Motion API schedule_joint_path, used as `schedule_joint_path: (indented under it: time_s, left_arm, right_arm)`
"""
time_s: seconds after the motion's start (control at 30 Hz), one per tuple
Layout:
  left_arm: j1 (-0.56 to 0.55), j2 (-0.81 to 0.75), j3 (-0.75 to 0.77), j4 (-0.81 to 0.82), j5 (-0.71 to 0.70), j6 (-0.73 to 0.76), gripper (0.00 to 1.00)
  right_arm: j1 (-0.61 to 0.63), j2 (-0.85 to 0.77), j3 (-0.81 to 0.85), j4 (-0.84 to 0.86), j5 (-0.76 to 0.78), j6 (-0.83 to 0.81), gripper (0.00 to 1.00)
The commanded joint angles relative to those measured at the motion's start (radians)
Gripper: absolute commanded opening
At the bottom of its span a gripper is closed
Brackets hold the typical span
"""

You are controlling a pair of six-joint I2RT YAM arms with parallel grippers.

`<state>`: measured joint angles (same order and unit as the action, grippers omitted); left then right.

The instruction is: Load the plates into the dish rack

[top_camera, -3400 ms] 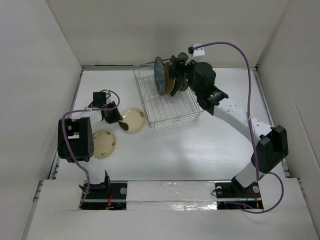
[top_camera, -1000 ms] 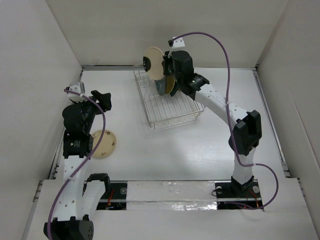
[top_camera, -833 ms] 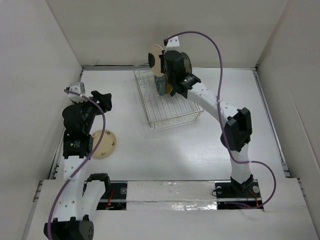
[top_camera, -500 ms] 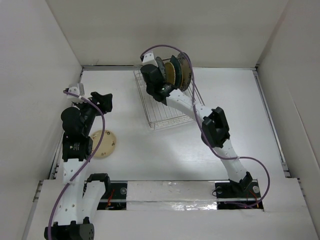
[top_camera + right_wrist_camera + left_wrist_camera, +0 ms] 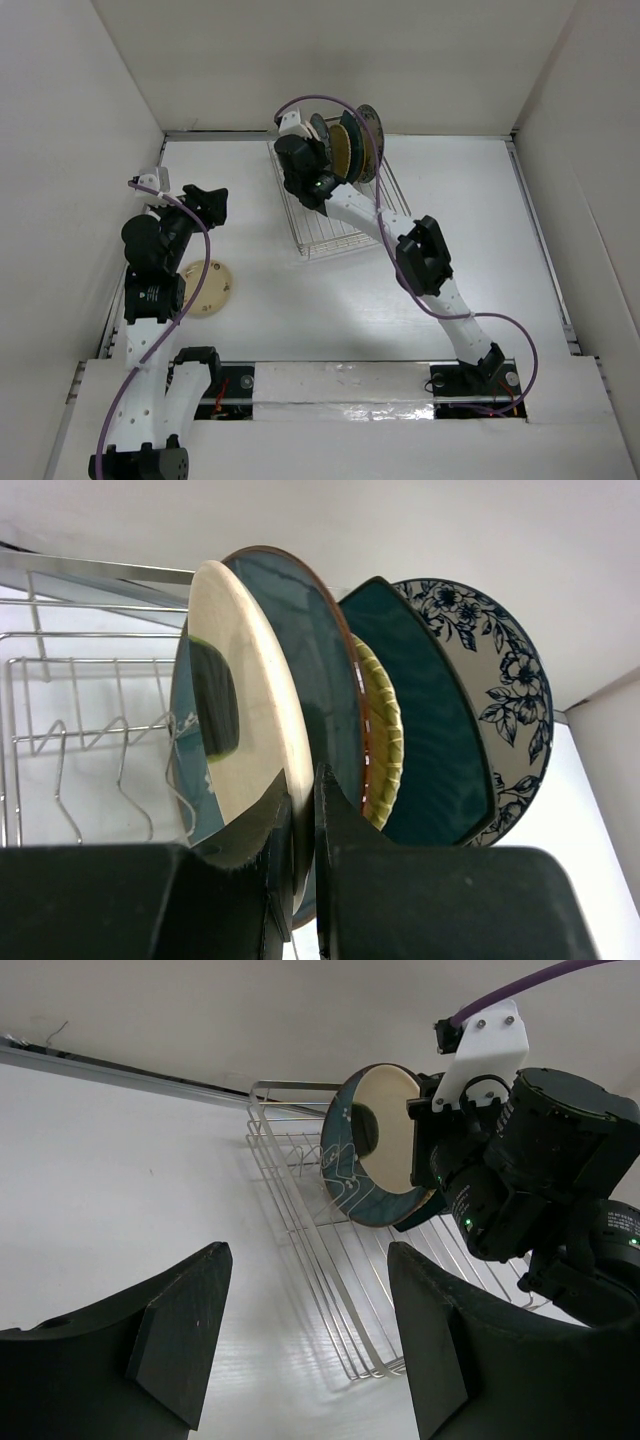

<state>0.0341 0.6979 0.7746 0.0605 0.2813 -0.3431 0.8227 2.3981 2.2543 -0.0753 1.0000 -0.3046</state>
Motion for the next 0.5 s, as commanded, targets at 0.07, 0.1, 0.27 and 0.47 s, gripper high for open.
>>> schedule_joint_path:
  time_s: [0.07, 0.1, 0.27, 0.47]
  left_arm:
    - [0.0, -0.012, 0.026, 0.032, 0.019, -0.011, 0.6]
    - [0.0, -0.014, 0.026, 0.032, 0.019, -0.011, 0.6]
    - [0.0, -0.011, 0.026, 0.032, 0.022, -0.01, 0.6]
    - [0.0, 0.002, 0.026, 0.032, 0.022, -0.008, 0.6]
  right_arm:
    - [-0.002, -0.008, 0.062, 0.011, 0.003, 0.038, 0.0]
    - [-0.011, 0.005, 0.067, -0.001, -0.01, 0.067, 0.0]
    - [-0.02, 0.027, 0.064, -0.037, -0.099, 0.137, 0.0]
    - [-0.029, 0.035, 0.041, -0.046, -0.144, 0.199, 0.0]
